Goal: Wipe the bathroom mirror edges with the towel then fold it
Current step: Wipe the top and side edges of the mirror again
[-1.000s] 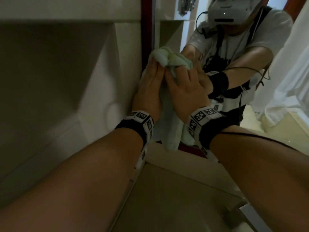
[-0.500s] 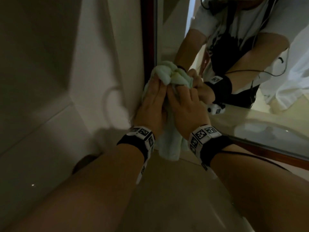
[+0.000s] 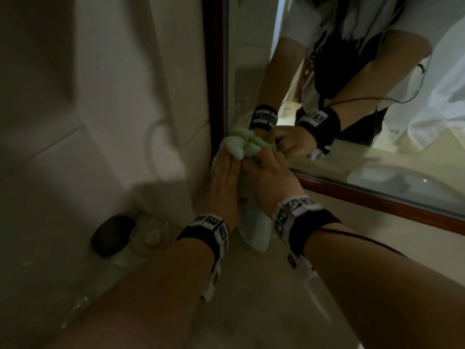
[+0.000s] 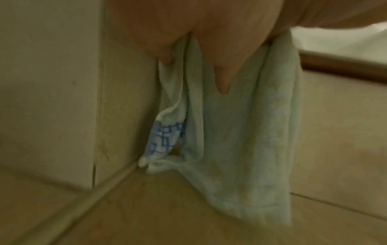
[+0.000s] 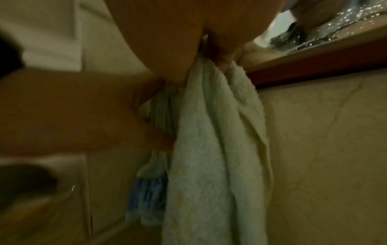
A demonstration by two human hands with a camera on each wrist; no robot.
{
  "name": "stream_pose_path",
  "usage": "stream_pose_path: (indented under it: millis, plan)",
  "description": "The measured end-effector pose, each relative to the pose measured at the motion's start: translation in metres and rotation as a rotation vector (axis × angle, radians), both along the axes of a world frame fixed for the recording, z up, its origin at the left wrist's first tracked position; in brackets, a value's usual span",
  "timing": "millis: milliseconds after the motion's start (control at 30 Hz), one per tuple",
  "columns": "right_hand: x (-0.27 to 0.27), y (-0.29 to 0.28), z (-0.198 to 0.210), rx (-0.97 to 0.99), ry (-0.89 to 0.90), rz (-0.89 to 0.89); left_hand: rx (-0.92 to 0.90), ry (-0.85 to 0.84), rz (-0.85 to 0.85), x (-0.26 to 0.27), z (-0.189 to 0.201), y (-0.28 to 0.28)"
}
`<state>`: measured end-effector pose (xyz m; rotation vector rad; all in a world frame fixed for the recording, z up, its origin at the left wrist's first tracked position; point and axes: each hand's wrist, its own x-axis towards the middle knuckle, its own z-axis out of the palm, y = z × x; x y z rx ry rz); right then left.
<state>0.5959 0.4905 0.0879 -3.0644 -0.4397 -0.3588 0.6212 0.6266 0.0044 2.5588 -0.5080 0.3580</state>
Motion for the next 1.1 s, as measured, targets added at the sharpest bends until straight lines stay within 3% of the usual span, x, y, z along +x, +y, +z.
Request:
stream_pose_path:
  millis: [100,167,233,333,400,533,633,767,867,933,1100]
  plan:
    - [0.002,0.003,0.012,0.016,0.215,-0.062,-0.016,-0.033,0.059,-0.003,0.003,-0.007]
    - [0.003,0.005,0.023,0.148,0.341,-0.081,-0.048,-0.004,0.053,-0.007,0.004,-0.011]
    - [0.001,-0.001,0.030,0.493,0.505,-0.127,-0.027,-0.004,0.014,-0.012,0.009,-0.009]
    - [-0.013,-0.010,0.042,1.186,0.691,-0.289,0.074,-0.024,0.006,-0.022,0.028,0.007]
    - [-0.022,-0.018,0.043,1.351,0.786,-0.316,0.164,-0.002,-0.026,-0.027,0.046,0.018]
    - [-0.029,-0.030,0.063,1.146,0.816,-0.263,0.236,0.370,-0.164,-0.043,0.108,0.035]
    - [-0.039,-0.032,0.100,1.013,0.785,-0.245,0.234,0.429,-0.148,-0.054,0.159,0.039]
    - [-0.059,-0.030,0.137,0.547,0.837,0.015,0.245,0.557,-0.087,-0.057,0.218,0.032]
    - [-0.068,-0.033,0.166,0.376,0.584,0.051,0.392,0.518,-0.016,-0.063,0.264,0.022]
    - [-0.071,-0.037,0.191,0.452,0.432,0.029,0.422,0.529,0.023,-0.067,0.294,0.021]
    - [-0.085,-0.047,0.271,0.855,0.180,0.013,0.089,0.392,0.015,-0.067,0.363,0.021]
